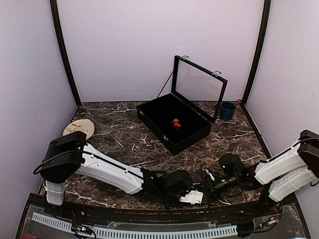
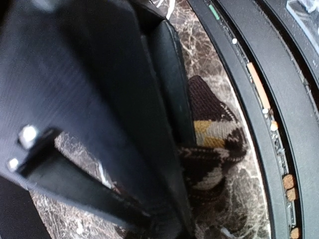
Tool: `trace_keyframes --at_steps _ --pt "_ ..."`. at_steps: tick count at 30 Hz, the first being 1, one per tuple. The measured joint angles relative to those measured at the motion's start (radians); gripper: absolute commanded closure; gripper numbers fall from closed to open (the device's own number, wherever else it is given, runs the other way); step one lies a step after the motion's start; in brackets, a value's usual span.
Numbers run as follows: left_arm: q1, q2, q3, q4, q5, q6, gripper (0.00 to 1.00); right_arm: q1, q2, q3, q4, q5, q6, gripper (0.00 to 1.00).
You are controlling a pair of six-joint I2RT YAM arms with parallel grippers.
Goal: Roll the socks
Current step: Pick up the sock from the center of the board.
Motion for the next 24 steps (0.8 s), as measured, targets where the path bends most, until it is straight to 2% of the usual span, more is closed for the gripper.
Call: trace_keyframes --at_steps 4,9,24 --pt "0.01 0.01 0.027 -0.023 0.041 -0.017 1.0 -0.002 -0.089 0.026 -0.17 0.038 -0.066 0.59" --pt "0.025 0.023 0.052 -0.031 0.092 -0.052 1.0 -0.011 -0.174 0.033 -0.291 0.077 -0.122 0.57" --pt "0.06 0.027 0.077 -0.084 0.179 -0.17 1.0 -0.064 -0.346 0.074 -0.49 0.216 -0.238 0.54"
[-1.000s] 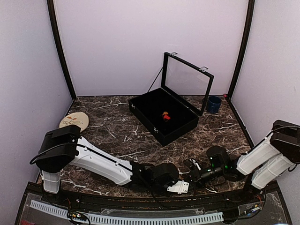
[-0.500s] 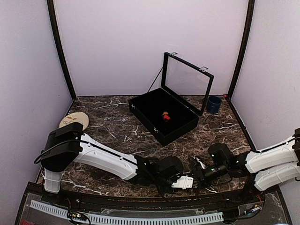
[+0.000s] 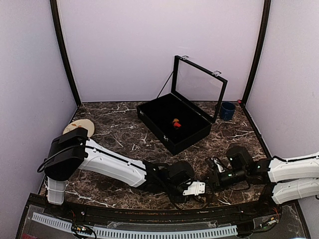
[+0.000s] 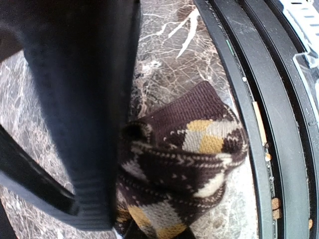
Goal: Roll the socks
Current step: Pick up the sock from the center of the board.
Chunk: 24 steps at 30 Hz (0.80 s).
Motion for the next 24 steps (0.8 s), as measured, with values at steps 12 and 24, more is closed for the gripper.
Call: trace_keyframes --at_steps 12,24 --pt "0.066 -0.019 0.051 -0.164 0.02 -0.136 1.0 -0.004 -0.061 0.062 -0.141 0.171 -0.1 0.52" --pt "0.198 -0.018 0.183 -0.452 0.044 -0.281 1.0 -0.004 -0.126 0.136 -0.274 0.317 -0.198 0.52"
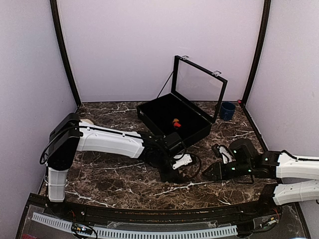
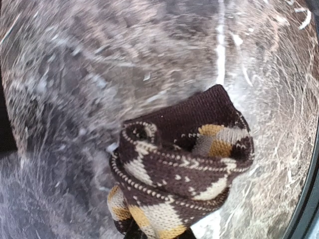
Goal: Roll the socks
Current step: Pick up the sock from the center of the board.
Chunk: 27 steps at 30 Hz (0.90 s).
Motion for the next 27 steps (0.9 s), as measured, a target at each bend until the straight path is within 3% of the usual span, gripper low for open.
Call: trace_keyframes --at_steps 6,12,27 --pt "0.06 0.028 0.114 -0.14 0.08 -0.066 1.0 0.015 0.026 0.036 -0.024 0.021 -0.037 0.52" --pt "0.133 0.035 0.199 -0.231 0.184 -0.167 1.0 0.091 0.156 0.144 -0.005 0.023 -0.068 0.52" --pt "0.212 0.036 0.166 -0.276 0.388 -0.386 1.0 0.178 0.375 0.28 0.177 0.045 0.042 0.56"
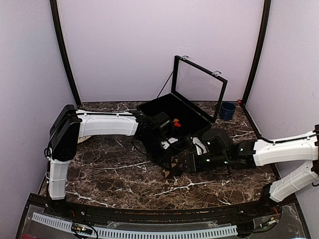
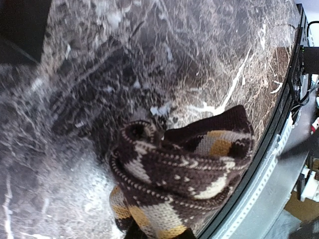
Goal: Roll the socks
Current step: Pick up the sock from the center of the board.
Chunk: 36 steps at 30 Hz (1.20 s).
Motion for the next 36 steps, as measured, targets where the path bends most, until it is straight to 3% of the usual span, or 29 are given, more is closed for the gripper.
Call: trace_keyframes --at_steps 11,25,36 --pt "0.029 0.0 -0.084 0.074 0.064 -0.114 1.0 0.021 0.149 0.093 0.095 -0.007 0.076 0.63" --pt "0.112 -0.116 -0.251 0.32 0.177 -0.351 1.0 0.03 0.231 0.142 0.097 -0.008 0.129 0.68" --pt "0.112 -0.131 -0.28 0.369 0.217 -0.389 1.0 0.03 0.269 0.165 0.095 0.038 0.138 0.68"
